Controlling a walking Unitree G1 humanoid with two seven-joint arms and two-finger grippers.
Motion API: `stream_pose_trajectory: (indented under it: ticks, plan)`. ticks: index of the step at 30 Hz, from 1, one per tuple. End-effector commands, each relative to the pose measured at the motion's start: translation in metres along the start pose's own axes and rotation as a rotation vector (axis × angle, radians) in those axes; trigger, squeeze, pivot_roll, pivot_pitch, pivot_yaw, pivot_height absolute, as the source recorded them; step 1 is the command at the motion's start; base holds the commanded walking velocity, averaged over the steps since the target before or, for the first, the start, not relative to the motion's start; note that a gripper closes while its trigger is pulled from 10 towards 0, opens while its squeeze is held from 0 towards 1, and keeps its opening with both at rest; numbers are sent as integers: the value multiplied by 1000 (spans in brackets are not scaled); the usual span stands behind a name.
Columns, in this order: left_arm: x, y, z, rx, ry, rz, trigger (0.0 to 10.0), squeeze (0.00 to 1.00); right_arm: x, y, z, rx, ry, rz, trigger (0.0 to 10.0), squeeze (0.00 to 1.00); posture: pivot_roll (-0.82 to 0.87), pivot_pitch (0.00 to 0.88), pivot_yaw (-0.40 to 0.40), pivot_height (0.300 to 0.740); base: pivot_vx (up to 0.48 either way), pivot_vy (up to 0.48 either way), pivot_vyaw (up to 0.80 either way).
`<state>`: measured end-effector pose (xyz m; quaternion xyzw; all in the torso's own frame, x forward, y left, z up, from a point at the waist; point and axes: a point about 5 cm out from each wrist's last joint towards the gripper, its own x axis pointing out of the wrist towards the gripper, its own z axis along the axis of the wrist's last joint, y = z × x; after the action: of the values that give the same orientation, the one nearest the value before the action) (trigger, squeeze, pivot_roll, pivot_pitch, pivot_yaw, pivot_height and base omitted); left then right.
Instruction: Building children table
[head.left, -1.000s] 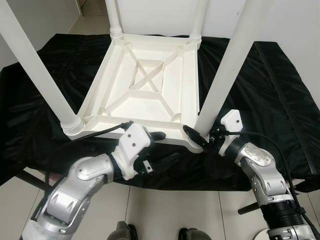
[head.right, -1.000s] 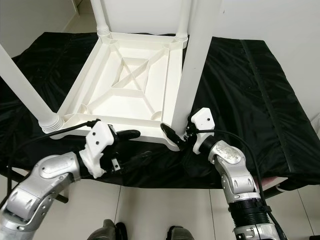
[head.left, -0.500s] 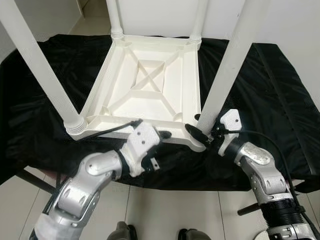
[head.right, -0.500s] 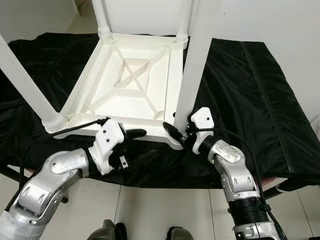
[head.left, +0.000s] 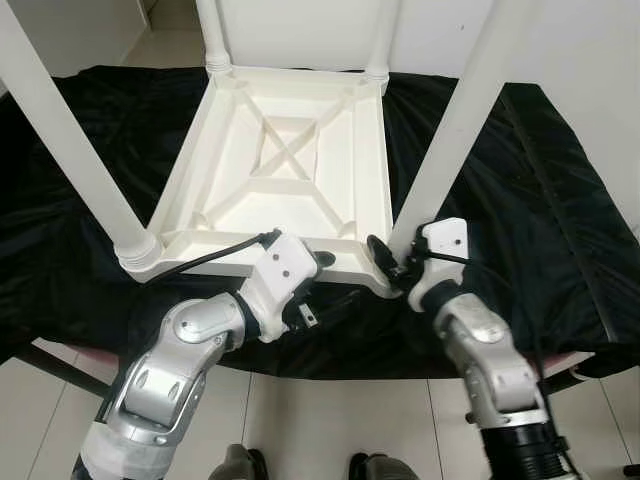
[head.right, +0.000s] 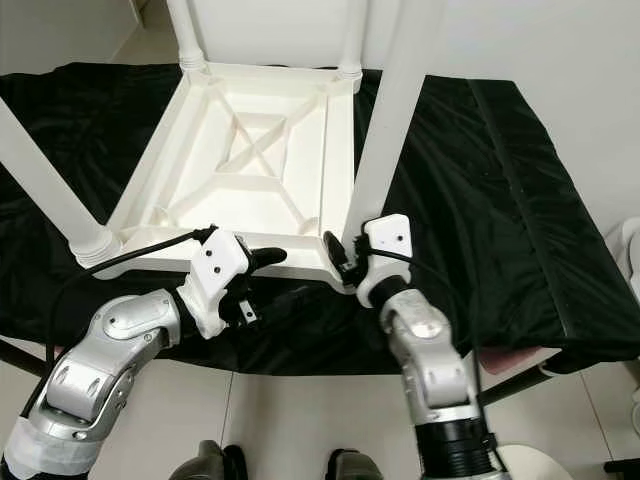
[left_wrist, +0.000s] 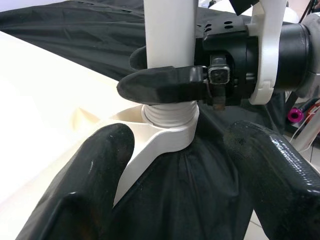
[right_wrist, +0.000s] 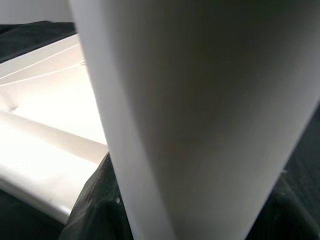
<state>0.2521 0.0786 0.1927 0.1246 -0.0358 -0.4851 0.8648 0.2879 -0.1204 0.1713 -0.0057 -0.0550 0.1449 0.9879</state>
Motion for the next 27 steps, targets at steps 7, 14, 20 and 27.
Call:
stream_pose_trajectory:
  ticks: [7, 14, 20, 27]
  plan:
    - [0, 16, -3, -15, 25, 262, 10000, 0, -6, 10, -7, 78, 41, -238, 10000, 404, -141, 169, 22, 740, 0, 0, 0]
    - [3, 16, 0, -13, 11, 261, 10000, 0, -10, 9, 11, 108, -66, -99, 10000, 1000, -135, 157, 26, 740, 0, 0, 0]
    - [4, 16, 1, -8, 7, 263, 10000, 0, -14, 5, 11, 90, -43, 64, 10000, 0, -139, 158, 29, 740, 0, 0, 0]
    - [2, 14, 0, 22, -10, 252, 10000, 0, -19, -18, 8, -65, -31, 309, 10000, 0, -143, 161, 27, 740, 0, 0, 0]
